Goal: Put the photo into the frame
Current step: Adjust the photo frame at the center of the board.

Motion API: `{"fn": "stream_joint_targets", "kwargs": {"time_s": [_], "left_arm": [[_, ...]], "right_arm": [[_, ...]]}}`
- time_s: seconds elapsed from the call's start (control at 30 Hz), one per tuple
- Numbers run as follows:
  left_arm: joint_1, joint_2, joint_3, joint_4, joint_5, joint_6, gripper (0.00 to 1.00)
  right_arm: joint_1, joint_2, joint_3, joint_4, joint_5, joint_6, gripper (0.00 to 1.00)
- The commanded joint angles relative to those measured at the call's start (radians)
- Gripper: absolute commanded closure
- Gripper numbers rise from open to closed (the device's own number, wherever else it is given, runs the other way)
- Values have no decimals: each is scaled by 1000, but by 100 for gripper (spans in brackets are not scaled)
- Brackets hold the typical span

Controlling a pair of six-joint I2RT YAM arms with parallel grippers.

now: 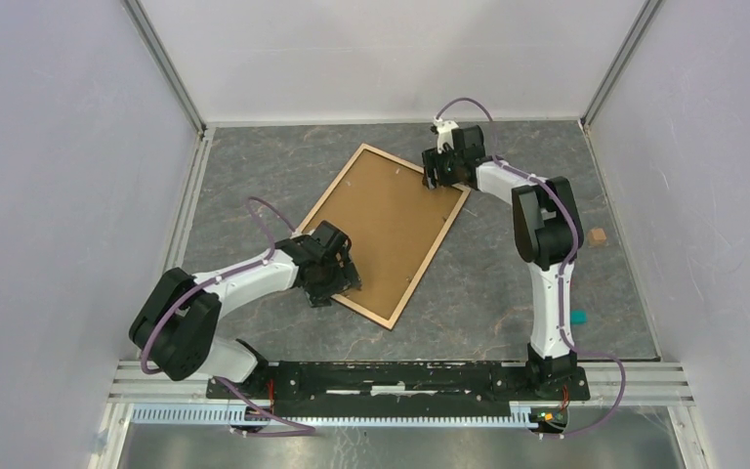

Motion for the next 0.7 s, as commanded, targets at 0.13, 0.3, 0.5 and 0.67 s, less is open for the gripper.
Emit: {"fn": "stream_joint_targets", "kwargs": {"time_s": [0.13, 0.3, 0.5, 0.67], "left_arm": [[92, 61, 50, 0, -49, 72, 24], [183, 96, 103, -41, -55, 173, 27], [289, 160, 195, -91, -35, 300, 31], [346, 182, 271, -160, -68, 394, 34]], "right_arm": [[0, -306, -456, 62, 34, 74, 44], [2, -565, -818, 150, 59, 137, 49], [20, -828, -1200, 271, 18, 273, 46], [28, -969, -1238, 189, 52, 264, 30]]}}
